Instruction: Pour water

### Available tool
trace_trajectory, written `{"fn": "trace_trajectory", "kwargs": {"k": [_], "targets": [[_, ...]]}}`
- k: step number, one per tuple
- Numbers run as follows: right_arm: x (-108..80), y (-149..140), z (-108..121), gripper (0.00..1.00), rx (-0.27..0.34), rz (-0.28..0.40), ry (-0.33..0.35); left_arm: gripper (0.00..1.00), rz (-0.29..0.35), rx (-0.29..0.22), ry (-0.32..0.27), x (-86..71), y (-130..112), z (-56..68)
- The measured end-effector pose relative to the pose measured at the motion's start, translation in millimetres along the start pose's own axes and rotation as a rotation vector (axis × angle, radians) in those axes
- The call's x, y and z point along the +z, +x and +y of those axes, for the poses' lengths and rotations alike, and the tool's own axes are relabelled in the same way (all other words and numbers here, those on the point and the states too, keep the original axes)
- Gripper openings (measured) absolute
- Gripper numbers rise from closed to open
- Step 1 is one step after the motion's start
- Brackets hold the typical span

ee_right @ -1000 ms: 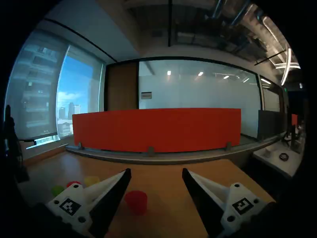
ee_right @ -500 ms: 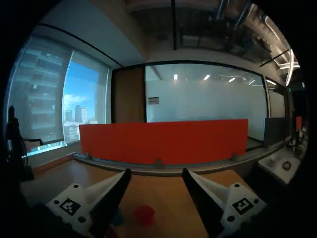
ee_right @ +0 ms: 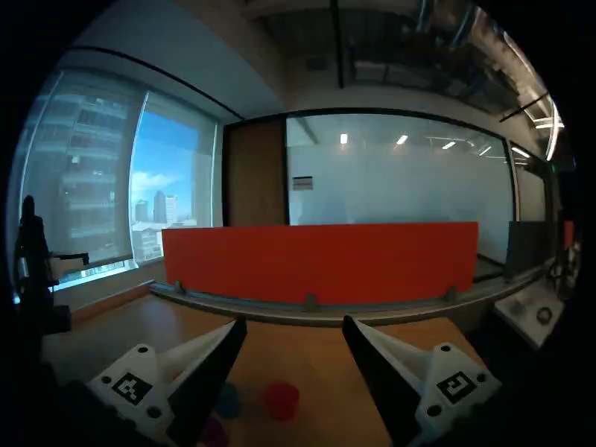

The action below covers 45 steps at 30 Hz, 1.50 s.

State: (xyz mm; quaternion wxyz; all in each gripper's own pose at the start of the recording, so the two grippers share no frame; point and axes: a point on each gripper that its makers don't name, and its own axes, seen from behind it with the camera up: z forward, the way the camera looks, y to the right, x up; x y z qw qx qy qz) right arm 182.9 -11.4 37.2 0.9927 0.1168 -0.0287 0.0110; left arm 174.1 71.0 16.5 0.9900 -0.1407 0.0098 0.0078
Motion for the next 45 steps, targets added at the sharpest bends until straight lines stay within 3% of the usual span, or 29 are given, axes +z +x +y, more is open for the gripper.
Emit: {"fn": "trace_trajectory", "kwargs": {"k": [6,13,23,29,45], "targets": [[-3.5,1.0,-19.8,1.00,-0.005,-0.003,0.113,0.85,-0.011,0.007,-0.105,-0.3,-0.2,21.2],[-11.4,5.4,-42.3,1.00,-0.022,0.007,0.243,0.85,-0.014,-0.023,-0.205,1.2,0.7,42.0],[-23.1,8.4,-75.3,1.00,-0.050,-0.016,0.411,0.84,-0.026,-0.037,-0.314,2.8,0.1,61.6],[-22.8,8.4,-80.0,1.00,-0.051,-0.018,0.440,0.85,-0.033,-0.040,-0.339,3.6,-2.8,64.4],[-15.3,-1.3,-81.1,1.00,-0.080,-0.085,0.479,0.85,-0.096,0.040,-0.375,4.4,-15.4,69.9]]}}
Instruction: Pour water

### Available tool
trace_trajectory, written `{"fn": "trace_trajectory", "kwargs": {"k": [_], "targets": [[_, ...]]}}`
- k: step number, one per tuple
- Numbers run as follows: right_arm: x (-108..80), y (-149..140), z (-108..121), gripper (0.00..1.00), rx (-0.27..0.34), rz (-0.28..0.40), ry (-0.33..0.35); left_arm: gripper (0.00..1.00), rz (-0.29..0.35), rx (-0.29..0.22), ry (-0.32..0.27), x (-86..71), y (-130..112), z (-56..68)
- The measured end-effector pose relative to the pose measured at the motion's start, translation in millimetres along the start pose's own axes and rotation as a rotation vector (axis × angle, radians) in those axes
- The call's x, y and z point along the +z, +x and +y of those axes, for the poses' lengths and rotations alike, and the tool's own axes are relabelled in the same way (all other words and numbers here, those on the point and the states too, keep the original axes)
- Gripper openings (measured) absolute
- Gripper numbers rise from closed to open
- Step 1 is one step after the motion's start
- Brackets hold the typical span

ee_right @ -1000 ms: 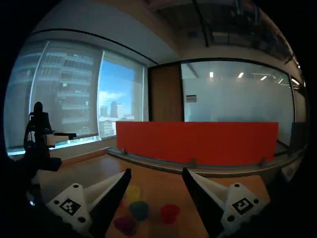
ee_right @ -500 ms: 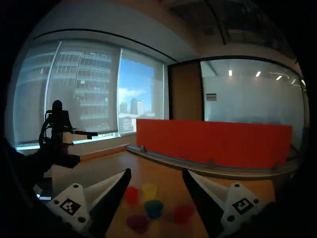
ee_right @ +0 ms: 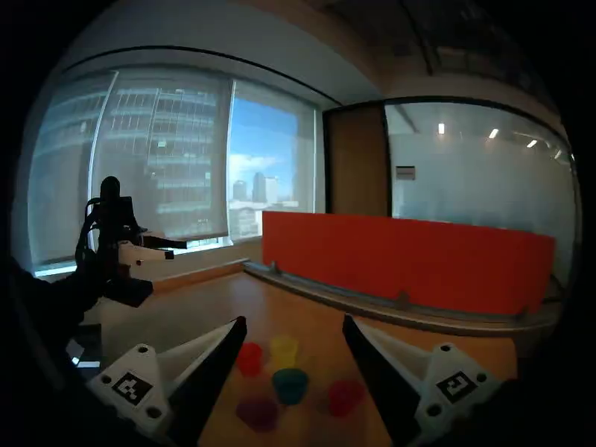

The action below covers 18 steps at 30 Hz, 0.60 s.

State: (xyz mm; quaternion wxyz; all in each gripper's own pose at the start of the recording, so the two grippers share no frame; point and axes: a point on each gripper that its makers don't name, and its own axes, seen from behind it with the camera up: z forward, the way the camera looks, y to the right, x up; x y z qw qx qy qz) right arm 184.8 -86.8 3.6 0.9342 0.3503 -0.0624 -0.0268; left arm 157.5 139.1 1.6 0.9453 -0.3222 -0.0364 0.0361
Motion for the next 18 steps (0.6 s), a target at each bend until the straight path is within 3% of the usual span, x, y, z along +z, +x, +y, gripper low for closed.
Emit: {"fn": "trace_trajectory", "kwargs": {"k": [18], "targets": [[5.5,-22.9,6.4,1.00,-0.022,-0.113,0.034,0.84,-0.095,0.005,-0.041,10.9,-29.5,-3.3]]}}
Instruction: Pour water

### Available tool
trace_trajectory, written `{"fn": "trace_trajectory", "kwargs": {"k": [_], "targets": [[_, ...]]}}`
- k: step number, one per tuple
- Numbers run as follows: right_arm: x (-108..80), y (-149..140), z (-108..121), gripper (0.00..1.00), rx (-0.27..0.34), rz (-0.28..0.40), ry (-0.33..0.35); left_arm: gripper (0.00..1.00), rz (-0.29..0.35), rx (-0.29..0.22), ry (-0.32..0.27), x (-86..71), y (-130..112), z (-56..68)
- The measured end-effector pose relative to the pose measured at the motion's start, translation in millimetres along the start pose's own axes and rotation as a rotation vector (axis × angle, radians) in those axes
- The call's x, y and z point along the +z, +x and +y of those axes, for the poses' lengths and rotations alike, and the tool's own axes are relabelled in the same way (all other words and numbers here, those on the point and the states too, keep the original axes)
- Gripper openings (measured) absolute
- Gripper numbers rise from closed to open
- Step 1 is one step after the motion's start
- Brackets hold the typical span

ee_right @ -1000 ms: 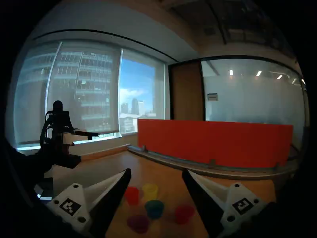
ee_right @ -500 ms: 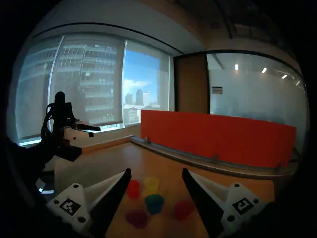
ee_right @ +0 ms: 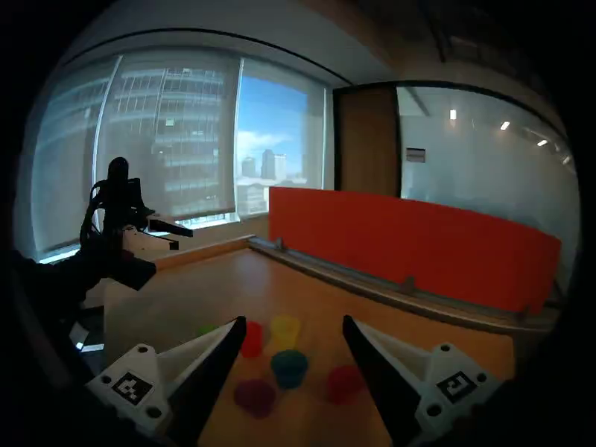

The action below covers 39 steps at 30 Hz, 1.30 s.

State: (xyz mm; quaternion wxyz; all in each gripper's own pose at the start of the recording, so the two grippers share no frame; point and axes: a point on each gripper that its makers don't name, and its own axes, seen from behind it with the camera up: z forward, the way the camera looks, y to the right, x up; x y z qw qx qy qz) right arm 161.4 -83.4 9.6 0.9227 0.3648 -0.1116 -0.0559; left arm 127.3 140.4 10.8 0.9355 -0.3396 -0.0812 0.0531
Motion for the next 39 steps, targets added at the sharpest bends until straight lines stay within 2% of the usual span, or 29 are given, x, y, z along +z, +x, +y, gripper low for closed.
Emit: {"fn": "trace_trajectory", "kwargs": {"k": [7,26,39], "targets": [[6.1,-11.7,2.8,1.00,-0.020,-0.049,0.003,0.85,-0.051,0.010,-0.017,2.0,-22.2,2.0],[30.4,-36.4,6.6,1.00,-0.029,-0.124,0.024,0.85,-0.190,0.051,-0.058,17.0,-79.4,10.9],[54.8,-56.0,14.1,1.00,-0.032,-0.166,0.029,0.85,-0.255,0.070,-0.060,22.2,-119.1,6.4]]}}
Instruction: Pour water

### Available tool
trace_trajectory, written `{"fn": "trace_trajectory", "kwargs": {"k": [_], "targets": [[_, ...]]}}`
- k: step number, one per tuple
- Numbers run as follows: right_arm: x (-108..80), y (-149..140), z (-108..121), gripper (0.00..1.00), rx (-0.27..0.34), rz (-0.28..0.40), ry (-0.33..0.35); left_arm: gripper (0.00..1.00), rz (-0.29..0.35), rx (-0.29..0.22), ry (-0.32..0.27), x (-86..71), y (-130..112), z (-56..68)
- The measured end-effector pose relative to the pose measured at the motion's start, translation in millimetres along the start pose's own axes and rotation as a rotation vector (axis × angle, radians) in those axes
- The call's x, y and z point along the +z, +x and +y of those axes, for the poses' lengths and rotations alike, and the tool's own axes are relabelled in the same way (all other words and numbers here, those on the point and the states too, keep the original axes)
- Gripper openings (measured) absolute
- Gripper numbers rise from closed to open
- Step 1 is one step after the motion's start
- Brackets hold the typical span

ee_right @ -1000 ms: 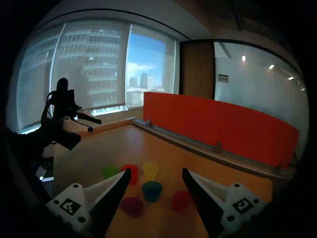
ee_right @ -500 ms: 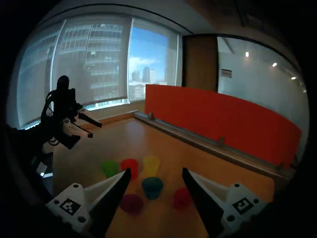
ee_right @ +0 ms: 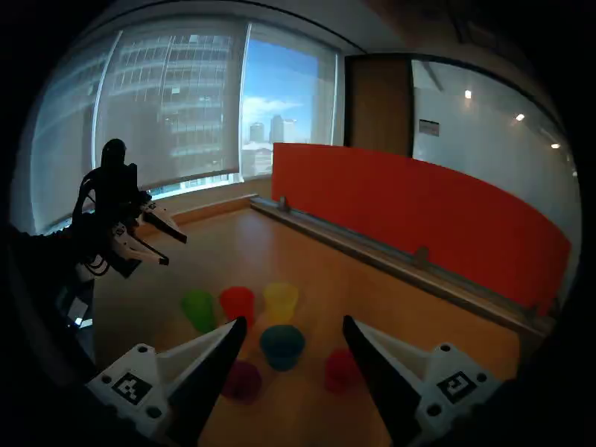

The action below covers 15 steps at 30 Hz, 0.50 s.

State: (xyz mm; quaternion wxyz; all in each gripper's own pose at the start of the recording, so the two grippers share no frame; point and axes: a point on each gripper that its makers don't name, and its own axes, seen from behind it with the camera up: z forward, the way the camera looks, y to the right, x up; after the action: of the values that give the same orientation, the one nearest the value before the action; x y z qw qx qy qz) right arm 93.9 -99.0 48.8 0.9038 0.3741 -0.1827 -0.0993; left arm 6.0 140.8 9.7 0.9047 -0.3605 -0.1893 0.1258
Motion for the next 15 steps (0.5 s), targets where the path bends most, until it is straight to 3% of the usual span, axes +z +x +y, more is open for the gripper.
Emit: {"fn": "trace_trajectory", "kwargs": {"k": [15], "targets": [[29.6,-17.4,2.3,1.00,-0.005,-0.049,0.022,0.85,-0.057,0.003,-0.021,11.2,-30.3,2.8]]}}
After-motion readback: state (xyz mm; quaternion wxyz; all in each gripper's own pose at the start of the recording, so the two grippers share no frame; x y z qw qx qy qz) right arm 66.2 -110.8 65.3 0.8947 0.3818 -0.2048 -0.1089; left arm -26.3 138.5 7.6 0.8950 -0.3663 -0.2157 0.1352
